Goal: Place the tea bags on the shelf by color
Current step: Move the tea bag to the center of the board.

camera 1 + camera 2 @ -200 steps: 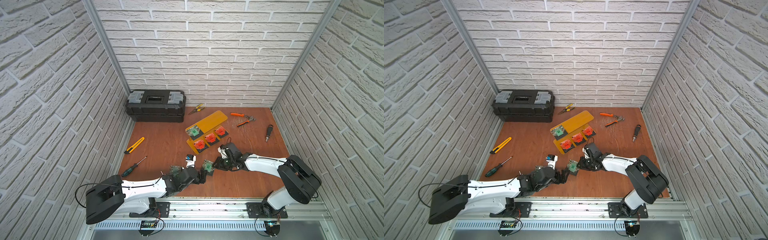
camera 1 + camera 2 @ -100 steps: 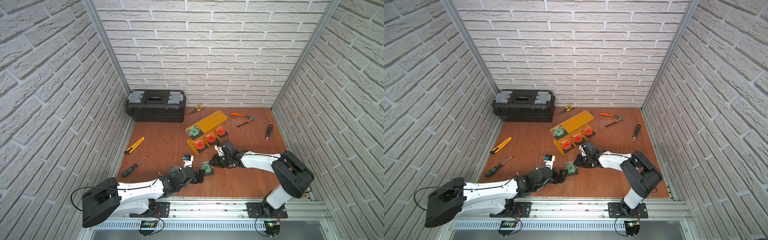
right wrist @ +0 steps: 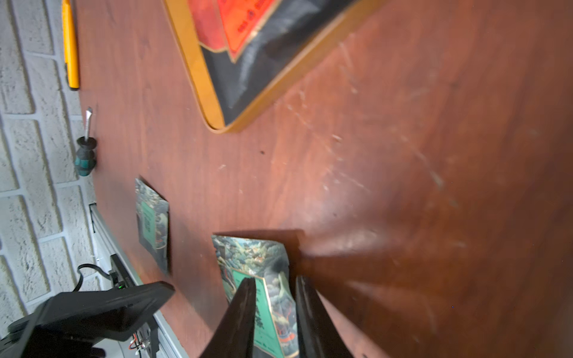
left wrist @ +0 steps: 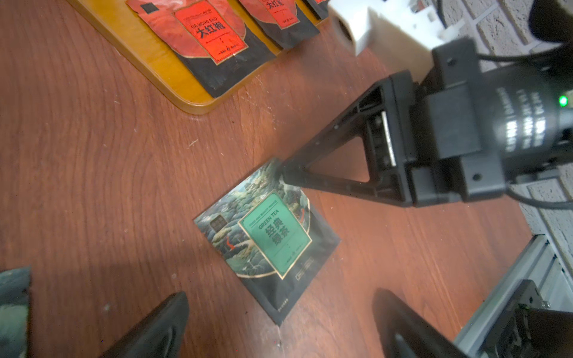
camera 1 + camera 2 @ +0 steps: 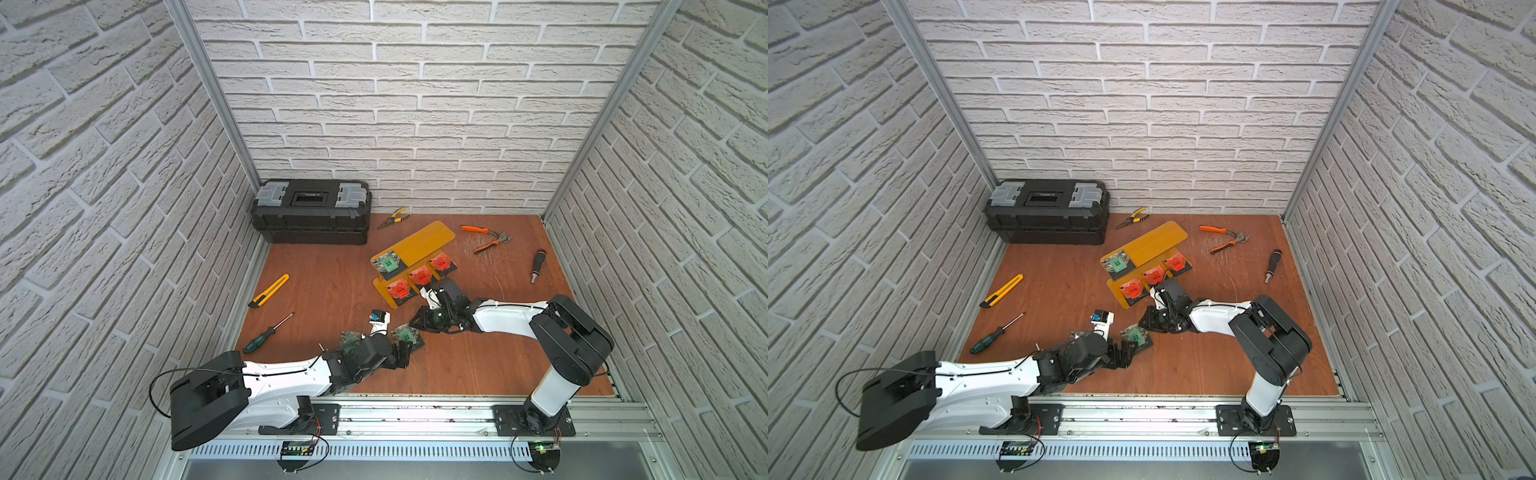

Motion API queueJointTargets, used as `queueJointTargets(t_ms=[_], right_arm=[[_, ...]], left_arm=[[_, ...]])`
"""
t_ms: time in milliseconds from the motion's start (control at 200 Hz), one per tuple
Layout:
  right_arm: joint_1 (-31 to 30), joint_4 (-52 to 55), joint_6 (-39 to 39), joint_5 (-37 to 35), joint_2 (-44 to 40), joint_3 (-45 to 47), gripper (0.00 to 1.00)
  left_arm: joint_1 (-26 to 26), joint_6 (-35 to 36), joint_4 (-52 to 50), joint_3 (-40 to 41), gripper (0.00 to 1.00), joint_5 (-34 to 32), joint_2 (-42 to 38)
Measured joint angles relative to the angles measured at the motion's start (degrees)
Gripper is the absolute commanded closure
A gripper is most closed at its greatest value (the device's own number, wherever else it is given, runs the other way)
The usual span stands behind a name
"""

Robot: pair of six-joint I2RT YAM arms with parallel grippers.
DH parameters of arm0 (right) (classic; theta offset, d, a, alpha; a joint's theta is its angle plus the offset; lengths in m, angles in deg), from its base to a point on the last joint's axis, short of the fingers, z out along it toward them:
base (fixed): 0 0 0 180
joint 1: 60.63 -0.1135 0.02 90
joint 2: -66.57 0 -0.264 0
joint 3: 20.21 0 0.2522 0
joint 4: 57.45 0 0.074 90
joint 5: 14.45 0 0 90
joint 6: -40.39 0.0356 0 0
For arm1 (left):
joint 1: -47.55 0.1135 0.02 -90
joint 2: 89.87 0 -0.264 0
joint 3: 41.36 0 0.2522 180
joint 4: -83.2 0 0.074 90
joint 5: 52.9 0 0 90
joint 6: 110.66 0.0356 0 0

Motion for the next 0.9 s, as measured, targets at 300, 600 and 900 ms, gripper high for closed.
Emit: queueJointTargets(t_ms=[300, 600, 900], right_arm=[[-0.63, -1.53, 0.74, 0.59, 0.79, -0.63, 0.7], [-0.63, 0.85, 0.5, -1.95, -5.73, 1.9, 0.65], [-0.68, 2.25, 0.7, -3.76, -11.1, 7.89, 0.64]], left_arm=[[0.0, 1.11, 1.81, -0.59, 0.02, 1.84, 3.43], [0.24, 1.73, 3.41, -2.01, 0.02, 3.02, 6.29], [3.54, 2.29, 4.2, -3.48, 0.02, 4.33, 6.97]])
